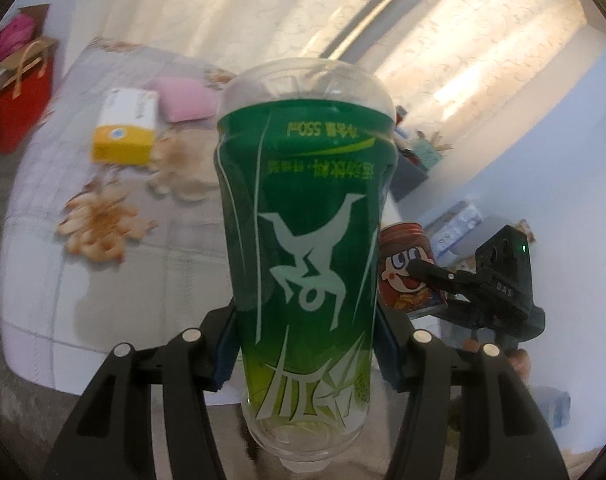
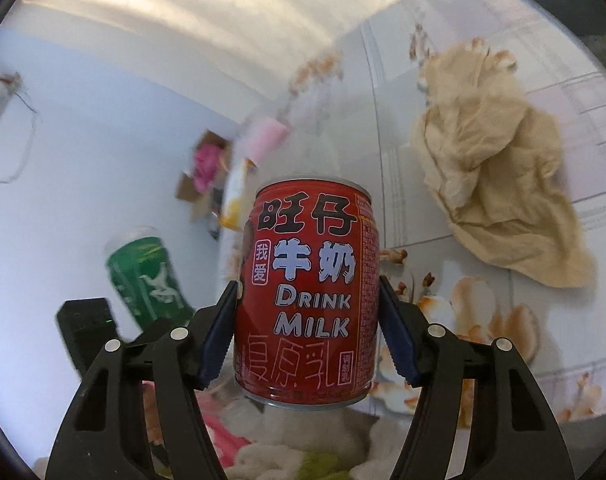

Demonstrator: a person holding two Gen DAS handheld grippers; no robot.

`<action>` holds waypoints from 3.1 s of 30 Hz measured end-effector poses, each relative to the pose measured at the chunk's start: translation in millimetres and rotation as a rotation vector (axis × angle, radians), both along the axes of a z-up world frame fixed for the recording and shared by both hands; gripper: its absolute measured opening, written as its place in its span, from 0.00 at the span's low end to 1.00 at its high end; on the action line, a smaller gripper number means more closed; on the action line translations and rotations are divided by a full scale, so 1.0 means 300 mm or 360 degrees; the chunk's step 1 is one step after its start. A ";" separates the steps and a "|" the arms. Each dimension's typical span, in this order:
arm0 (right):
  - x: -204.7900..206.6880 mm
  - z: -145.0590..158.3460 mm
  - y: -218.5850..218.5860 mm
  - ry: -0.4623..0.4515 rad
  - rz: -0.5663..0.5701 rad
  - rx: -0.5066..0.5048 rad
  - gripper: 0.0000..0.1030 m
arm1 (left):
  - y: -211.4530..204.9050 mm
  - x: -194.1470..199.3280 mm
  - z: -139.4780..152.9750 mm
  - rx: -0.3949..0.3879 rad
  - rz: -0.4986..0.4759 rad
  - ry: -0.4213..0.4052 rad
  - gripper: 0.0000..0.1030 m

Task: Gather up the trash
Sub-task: 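Carry the green bottle and red can toward the blue wastebasket, then open the left gripper to drop the green bottle into the wastebasket while the right gripper holds the can, then lower the red can over the wastebasket and open the right gripper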

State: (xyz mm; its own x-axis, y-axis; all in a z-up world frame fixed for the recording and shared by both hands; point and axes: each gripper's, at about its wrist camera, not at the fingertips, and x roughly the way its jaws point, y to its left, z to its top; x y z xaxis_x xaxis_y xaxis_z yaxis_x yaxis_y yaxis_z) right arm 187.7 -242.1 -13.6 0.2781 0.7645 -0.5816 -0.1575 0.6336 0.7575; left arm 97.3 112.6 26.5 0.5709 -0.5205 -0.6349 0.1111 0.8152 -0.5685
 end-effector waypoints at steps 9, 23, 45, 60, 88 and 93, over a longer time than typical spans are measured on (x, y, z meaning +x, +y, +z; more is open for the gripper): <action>-0.182 0.131 -0.419 -0.0196 -0.0426 0.0104 0.61 | -0.319 0.122 0.159 -0.0063 -0.0446 -0.0119 0.53; -0.730 -0.028 -1.175 -0.0052 -0.1517 -0.0121 0.61 | -1.411 0.291 0.116 0.0024 -0.1347 0.0123 0.53; -0.865 -0.403 -1.379 0.0337 -0.1806 0.0068 0.61 | -2.091 0.399 -0.490 0.0696 -0.1245 0.0630 0.71; -0.713 -0.466 -1.375 0.0377 -0.1702 -0.0075 0.61 | -1.783 0.382 -0.203 0.0457 -0.1278 0.0452 0.71; -0.246 -0.863 -1.407 0.0773 -0.1224 -0.0925 0.66 | -0.979 0.206 -0.001 0.0184 -0.0937 0.0197 0.71; -0.337 -0.771 -1.400 0.0718 -0.1328 -0.0860 0.66 | -0.928 0.208 0.017 0.0155 -0.0913 0.0159 0.71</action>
State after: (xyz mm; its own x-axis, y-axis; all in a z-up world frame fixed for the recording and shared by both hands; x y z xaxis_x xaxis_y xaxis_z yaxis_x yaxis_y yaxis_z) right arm 86.6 -662.3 -245.0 0.2675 0.0474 -0.9624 0.6984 0.6785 0.2276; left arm 159.7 -165.7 31.6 0.1503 -0.6653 -0.7313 0.4996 0.6894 -0.5244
